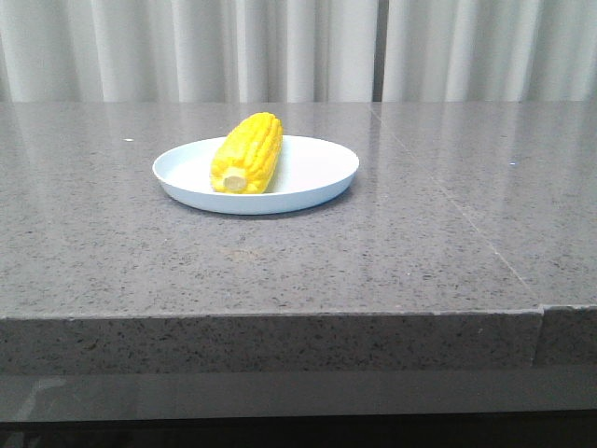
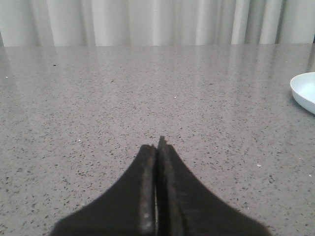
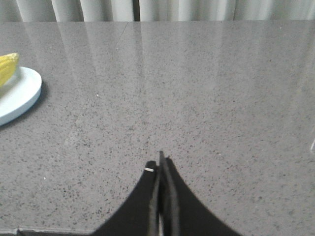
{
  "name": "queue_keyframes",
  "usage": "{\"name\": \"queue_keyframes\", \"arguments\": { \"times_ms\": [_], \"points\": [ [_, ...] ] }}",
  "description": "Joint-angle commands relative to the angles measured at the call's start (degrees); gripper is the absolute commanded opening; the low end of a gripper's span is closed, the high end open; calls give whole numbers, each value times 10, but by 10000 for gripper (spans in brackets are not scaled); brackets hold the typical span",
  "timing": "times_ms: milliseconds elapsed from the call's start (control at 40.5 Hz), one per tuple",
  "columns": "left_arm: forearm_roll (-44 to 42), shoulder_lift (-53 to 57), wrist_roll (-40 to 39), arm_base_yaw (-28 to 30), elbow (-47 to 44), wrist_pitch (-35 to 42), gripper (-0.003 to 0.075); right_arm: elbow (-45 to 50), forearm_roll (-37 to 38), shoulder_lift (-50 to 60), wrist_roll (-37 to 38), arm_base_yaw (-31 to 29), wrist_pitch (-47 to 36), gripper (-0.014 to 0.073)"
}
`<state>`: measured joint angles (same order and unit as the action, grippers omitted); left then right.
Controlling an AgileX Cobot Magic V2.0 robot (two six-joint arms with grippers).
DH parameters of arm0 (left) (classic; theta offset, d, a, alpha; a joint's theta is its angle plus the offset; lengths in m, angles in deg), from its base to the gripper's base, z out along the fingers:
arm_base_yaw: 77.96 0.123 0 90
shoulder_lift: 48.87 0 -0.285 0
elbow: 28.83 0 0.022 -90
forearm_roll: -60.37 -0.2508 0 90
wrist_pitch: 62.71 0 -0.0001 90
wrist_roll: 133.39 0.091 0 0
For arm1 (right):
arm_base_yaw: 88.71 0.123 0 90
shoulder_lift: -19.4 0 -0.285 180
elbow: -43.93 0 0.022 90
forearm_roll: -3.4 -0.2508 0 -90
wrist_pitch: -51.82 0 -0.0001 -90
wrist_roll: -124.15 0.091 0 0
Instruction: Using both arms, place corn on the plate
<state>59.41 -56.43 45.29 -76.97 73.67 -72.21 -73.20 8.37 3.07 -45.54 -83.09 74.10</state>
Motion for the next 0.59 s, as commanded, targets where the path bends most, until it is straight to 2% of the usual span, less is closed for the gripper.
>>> {"name": "queue_keyframes", "arguments": {
  "times_ms": [0,99,297,568],
  "points": [
    [5,12,-1,0,-2,52,-20,41,-44,12,-39,-24,-123,-122],
    [5,12,-1,0,-2,52,-20,89,-76,38,-67,-39,-162,-122],
    [5,12,-1,0,-2,52,-20,146,-83,91,-81,-45,-151,-122],
    [5,11,-1,0,-2,52,-20,150,-91,98,-81,-46,-142,-122]
  ]
}}
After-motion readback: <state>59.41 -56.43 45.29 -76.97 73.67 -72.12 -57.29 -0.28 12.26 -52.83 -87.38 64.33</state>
